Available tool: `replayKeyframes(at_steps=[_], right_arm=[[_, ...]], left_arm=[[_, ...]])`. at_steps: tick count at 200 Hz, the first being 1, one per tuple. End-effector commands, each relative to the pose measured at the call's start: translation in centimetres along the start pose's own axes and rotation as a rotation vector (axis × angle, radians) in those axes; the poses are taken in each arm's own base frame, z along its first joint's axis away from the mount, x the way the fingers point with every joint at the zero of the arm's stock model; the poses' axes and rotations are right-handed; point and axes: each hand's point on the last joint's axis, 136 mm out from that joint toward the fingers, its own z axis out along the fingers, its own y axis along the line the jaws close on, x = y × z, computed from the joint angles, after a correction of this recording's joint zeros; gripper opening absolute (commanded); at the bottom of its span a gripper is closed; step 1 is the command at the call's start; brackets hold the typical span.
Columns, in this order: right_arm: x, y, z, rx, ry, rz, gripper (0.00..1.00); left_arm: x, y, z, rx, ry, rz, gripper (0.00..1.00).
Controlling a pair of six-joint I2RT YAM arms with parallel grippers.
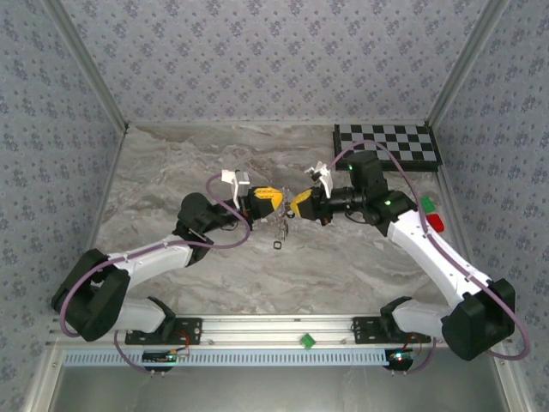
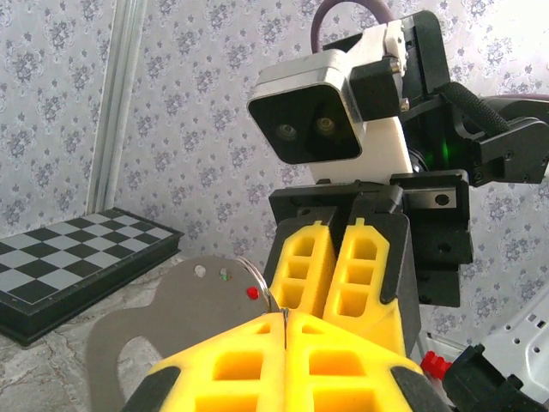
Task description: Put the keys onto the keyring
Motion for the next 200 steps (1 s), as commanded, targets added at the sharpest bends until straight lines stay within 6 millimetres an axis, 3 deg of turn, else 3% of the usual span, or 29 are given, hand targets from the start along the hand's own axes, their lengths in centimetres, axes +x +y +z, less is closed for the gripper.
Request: replayKeyframes(at_steps=[1, 51, 82, 126, 175, 200], right_arm=[[0.7, 0.0, -0.3, 0.023, 0.007, 0.002, 0.26], [-0.4, 0.1, -1.1, 0.046, -0.054, -0.019, 0.23], [-0.5, -0.1, -0.7, 0.031, -0.075, -0.013, 0.36], [-0.1, -0.1, 0.1, 0.016, -0.136, -0.053, 0.4], [-0.2, 0.2, 0.6, 0.011, -0.151, -0.075, 0.38], [-0.4, 0.4, 0.9, 0.0, -0.162, -0.083, 0.28]], left_arm=[[-2.8, -1.7, 0.1, 0.042, -0.073, 0.048, 0.0], [-2.8, -1.7, 0.2, 0.049, -0.07, 0.046, 0.0], [-3.0, -1.9, 0.1, 0.052, -0.075, 0.048, 0.0], [-3.3, -2.0, 0.0, 0.053, -0.085, 0.041, 0.0], [-3.3, -2.0, 0.0, 0.056, -0.087, 0.038, 0.0], [-3.2, -2.0, 0.1, 0.057, -0.084, 0.035, 0.0]])
